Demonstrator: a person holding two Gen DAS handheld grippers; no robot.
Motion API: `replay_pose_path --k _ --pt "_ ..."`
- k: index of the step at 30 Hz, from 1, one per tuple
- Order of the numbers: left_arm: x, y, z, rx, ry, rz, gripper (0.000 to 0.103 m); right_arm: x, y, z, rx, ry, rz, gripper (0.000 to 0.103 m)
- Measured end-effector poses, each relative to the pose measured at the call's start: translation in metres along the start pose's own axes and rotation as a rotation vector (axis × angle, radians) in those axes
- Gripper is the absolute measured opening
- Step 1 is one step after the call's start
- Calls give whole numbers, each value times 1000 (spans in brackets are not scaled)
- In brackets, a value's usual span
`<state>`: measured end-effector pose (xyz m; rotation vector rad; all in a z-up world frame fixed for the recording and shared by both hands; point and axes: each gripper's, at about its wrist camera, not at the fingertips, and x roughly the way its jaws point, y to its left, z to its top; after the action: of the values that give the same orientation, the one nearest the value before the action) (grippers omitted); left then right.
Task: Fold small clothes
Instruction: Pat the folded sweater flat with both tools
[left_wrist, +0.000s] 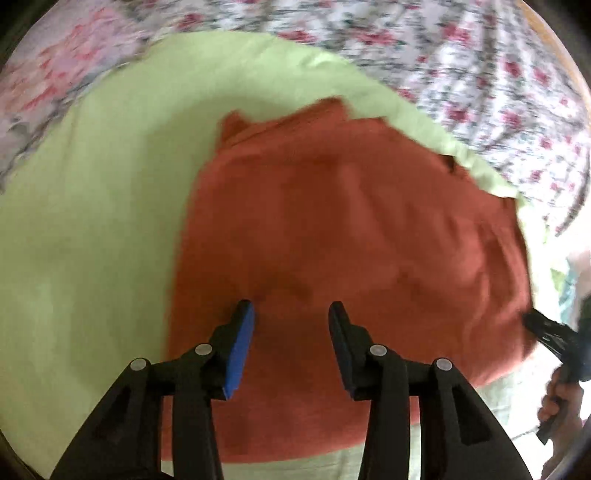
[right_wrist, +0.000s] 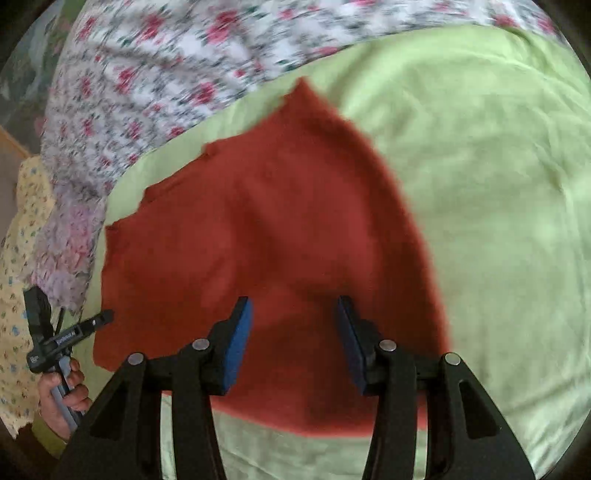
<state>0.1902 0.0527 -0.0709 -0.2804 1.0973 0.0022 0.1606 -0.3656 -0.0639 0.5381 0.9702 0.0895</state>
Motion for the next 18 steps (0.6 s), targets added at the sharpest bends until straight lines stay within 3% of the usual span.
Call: replay_pose_path --k 4,6,9,18 --pt "-10 19 0 -85 -21 24 43 -21 -20 -5 70 -38 -75 49" --pt "-19 26 -1 -110 -25 44 43 -33 -22 -6 90 -53 -26 49" --pt "-32 33 -7 -150 -35 75 50 -46 -9 -11 37 -63 -21 49" --pt "-65 33 -65 -237 -24 -6 60 -66 13 -42 10 -49 74 52"
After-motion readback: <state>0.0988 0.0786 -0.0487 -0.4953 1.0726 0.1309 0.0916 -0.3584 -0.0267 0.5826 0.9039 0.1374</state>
